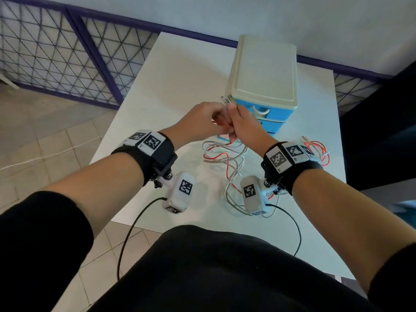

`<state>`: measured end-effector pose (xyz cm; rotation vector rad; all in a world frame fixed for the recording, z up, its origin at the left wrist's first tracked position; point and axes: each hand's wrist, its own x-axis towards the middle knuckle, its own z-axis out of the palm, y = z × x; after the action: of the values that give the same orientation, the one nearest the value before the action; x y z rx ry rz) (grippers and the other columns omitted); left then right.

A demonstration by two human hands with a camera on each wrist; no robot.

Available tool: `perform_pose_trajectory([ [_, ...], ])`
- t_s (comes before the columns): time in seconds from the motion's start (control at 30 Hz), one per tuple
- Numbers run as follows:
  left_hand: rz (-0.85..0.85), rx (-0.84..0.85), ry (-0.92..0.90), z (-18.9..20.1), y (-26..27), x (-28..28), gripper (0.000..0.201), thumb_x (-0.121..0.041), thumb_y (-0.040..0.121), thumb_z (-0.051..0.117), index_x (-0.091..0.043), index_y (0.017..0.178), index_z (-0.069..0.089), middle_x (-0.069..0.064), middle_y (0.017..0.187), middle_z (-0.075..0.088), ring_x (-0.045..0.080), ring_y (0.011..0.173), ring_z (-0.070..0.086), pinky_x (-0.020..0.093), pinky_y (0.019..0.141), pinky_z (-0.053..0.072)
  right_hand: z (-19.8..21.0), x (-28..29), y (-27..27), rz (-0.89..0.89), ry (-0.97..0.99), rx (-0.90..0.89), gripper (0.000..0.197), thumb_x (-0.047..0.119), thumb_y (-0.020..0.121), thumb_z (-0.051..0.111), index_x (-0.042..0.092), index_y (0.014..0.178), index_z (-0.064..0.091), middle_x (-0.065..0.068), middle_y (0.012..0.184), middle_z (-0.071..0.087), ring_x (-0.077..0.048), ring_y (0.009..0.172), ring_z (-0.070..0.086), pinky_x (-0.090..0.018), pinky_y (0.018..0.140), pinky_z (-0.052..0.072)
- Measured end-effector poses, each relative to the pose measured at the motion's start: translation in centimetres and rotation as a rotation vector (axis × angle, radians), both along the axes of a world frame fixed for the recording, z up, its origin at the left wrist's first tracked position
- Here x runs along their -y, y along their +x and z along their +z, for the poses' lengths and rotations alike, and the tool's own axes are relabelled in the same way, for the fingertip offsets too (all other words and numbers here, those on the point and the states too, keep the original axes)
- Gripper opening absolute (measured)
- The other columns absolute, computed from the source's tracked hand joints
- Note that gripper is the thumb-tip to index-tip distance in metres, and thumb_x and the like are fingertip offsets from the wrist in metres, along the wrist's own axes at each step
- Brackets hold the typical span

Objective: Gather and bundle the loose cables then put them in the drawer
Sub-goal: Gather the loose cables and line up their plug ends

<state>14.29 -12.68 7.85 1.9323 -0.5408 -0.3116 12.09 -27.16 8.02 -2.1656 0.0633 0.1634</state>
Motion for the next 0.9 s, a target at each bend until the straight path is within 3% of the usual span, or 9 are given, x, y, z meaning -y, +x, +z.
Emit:
perform_pose_trajectory([
  [0.1,0.171,-0.039,-0.206,-1.0,0.6,-0.6,0.017,-0.013,0.081,0.066,-0.022,0.084,0.052,0.001,0.091,0.062,0.014,0.086,0.065,0.024,0.077,0.051,-0.1,-0.3,-0.3,0.002,0.053,-0.028,0.036,0.046,0.100,0.035,0.016,0.084,0.044,0.000,0.061,0.057,-0.006,0.037,0.048,-0.027,0.051,0.045],
  [0.17,0.242,-0.047,-0.135,-2.0,1.5,-1.4,0.012,-0.007,0.085,0.058,-0.018,0.087,0.054,-0.001,0.090,0.060,0.016,0.087,0.062,0.026,0.076,0.050,-0.1,-0.6,-0.8,-0.006,0.052,-0.047,0.035,0.049,0.096,0.044,0.019,0.079,0.041,0.002,0.065,0.050,-0.008,0.046,0.047,-0.028,0.052,0.045],
  [0.37,0.067,0.005,0.714,-8.5,2.1,-5.3,0.031,-0.008,0.086,0.048,-0.009,0.115,0.059,0.019,0.115,0.054,0.037,0.110,0.053,0.038,0.094,0.044,-0.8,0.1,-1.9,0.061,-0.037,-0.098,0.022,0.028,0.089,0.065,0.019,0.086,0.045,0.011,0.074,0.043,-0.003,0.060,0.044,-0.020,0.057,0.039],
  [0.43,-0.057,-0.025,0.886,-10.2,1.4,-6.0,0.034,-0.014,0.083,0.045,-0.020,0.113,0.061,0.016,0.111,0.050,0.038,0.109,0.051,0.051,0.093,0.045,-0.9,0.1,-2.1,0.079,-0.086,-0.096,0.020,0.028,0.091,0.061,0.009,0.087,0.053,0.008,0.066,0.045,-0.007,0.055,0.044,-0.025,0.058,0.041],
  [0.5,-0.093,0.008,0.952,-10.7,0.6,-6.1,0.031,-0.008,0.082,0.047,-0.019,0.106,0.063,0.012,0.108,0.048,0.035,0.104,0.053,0.051,0.087,0.049,-1.1,0.2,-2.3,0.080,-0.113,-0.131,0.028,0.029,0.094,0.057,0.011,0.072,0.053,0.003,0.059,0.042,-0.013,0.050,0.040,-0.030,0.056,0.039],
  [0.57,-0.064,0.071,0.946,-11.0,-0.4,-6.0,0.024,-0.003,0.083,0.049,-0.016,0.099,0.061,0.010,0.107,0.047,0.031,0.104,0.052,0.045,0.080,0.049,-1.0,0.6,-2.5,0.057,-0.104,-0.180,0.030,0.026,0.094,0.055,0.018,0.066,0.051,0.001,0.058,0.044,-0.014,0.048,0.040,-0.027,0.051,0.039],
  [0.7,-0.033,0.078,0.894,-11.0,-0.8,-6.2,0.016,-0.005,0.089,0.048,-0.015,0.095,0.058,0.009,0.099,0.046,0.030,0.097,0.051,0.039,0.071,0.040,-0.1,1.3,-2.9,0.009,0.098,-0.286,0.018,0.014,0.097,0.043,0.013,0.083,0.053,-0.002,0.063,0.058,-0.013,0.043,0.049,-0.025,0.051,0.043],
  [0.8,-0.024,0.084,0.642,-8.8,-0.2,-5.8,0.009,-0.010,0.090,0.054,-0.011,0.094,0.062,0.006,0.088,0.048,0.028,0.084,0.054,0.037,0.075,0.042,0.8,1.6,-2.5,-0.057,0.219,-0.293,0.024,0.018,0.101,0.036,0.013,0.079,0.044,-0.007,0.071,0.062,-0.011,0.042,0.052,-0.023,0.048,0.041],
  [0.9,0.079,0.083,0.313,-4.3,0.5,-4.5,0.006,-0.012,0.081,0.070,-0.012,0.087,0.069,0.006,0.087,0.059,0.015,0.074,0.054,0.025,0.076,0.045,1.4,1.8,-1.9,-0.052,0.234,-0.234,0.026,0.028,0.103,0.036,0.015,0.085,0.049,-0.008,0.091,0.069,-0.016,0.074,0.065,-0.026,0.065,0.048],
])
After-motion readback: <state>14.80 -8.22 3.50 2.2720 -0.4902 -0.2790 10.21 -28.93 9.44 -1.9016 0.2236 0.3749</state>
